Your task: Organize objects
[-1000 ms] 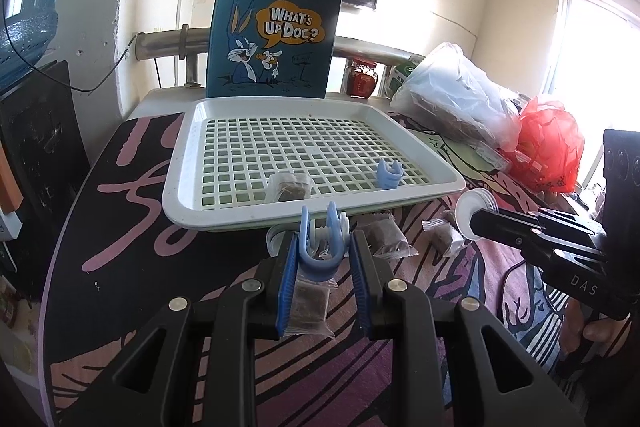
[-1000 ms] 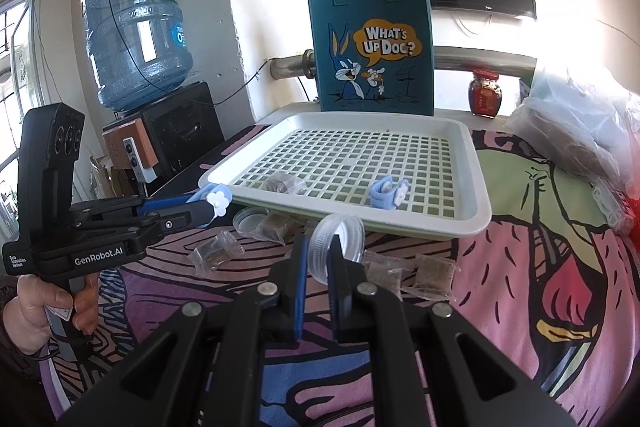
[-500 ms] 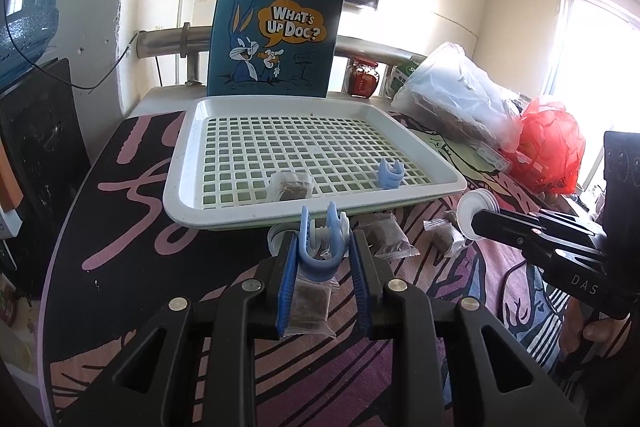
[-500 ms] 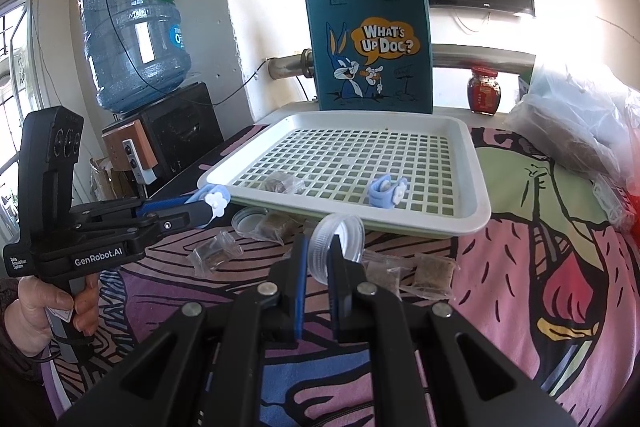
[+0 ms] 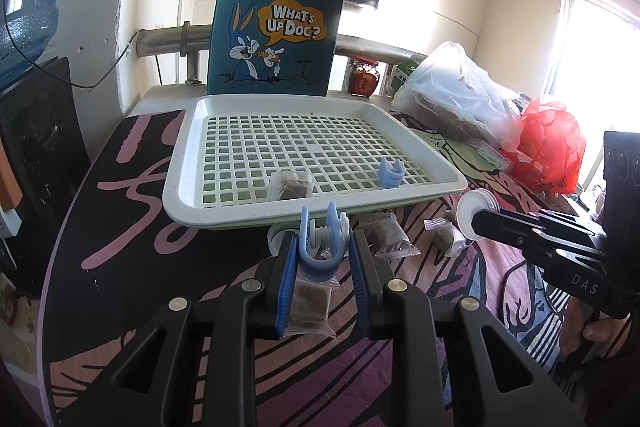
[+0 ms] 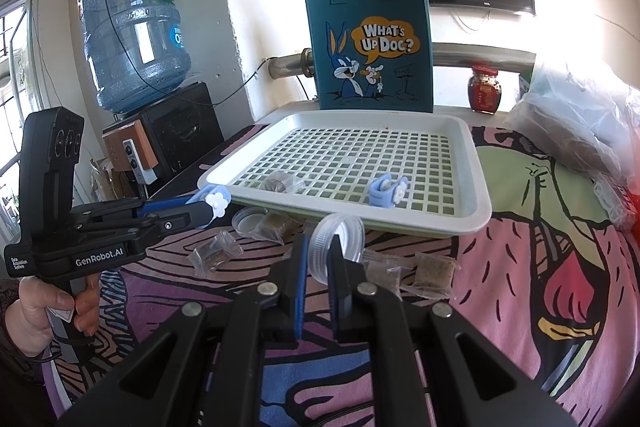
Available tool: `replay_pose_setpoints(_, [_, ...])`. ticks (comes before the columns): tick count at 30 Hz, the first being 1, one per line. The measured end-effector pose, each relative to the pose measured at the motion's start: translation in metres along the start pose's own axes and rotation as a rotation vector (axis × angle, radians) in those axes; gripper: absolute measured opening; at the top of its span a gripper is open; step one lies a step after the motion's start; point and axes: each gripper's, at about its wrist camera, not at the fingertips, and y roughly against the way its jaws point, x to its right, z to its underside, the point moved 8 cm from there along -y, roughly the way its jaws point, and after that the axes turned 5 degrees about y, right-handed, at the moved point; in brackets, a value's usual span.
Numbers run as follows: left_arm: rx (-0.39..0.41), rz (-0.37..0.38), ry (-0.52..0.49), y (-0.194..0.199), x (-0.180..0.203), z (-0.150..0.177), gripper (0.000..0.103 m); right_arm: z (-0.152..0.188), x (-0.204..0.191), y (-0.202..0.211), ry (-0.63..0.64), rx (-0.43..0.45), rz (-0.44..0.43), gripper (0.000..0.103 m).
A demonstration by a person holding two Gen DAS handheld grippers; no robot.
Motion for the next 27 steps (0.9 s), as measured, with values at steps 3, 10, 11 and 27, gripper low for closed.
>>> replay_pose_setpoints(3, [0.000, 0.000, -0.001, 0.0000, 0.0000, -0.0001, 0.024, 0.0001, -0.0004, -0.0004, 0.000, -0.001, -0.001, 0.009])
replay_pose_setpoints(10, [0.000, 0.000, 0.000, -0.0001, -0.0001, -0.0002, 0.024, 0.0007, -0.0015, -0.0006, 0.000, 0.001, -0.001, 0.009])
replay_pose_setpoints(11, [0.000, 0.000, 0.000, 0.0000, -0.0002, -0.0003, 0.024, 0.0010, -0.0019, -0.0006, 0.001, 0.001, -0.001, 0.009])
replay_pose_setpoints(27, [-0.001, 0.001, -0.001, -0.0001, -0.0003, -0.0005, 0.024, 0.0012, -0.0020, -0.0004, 0.002, 0.002, -0.002, 0.009])
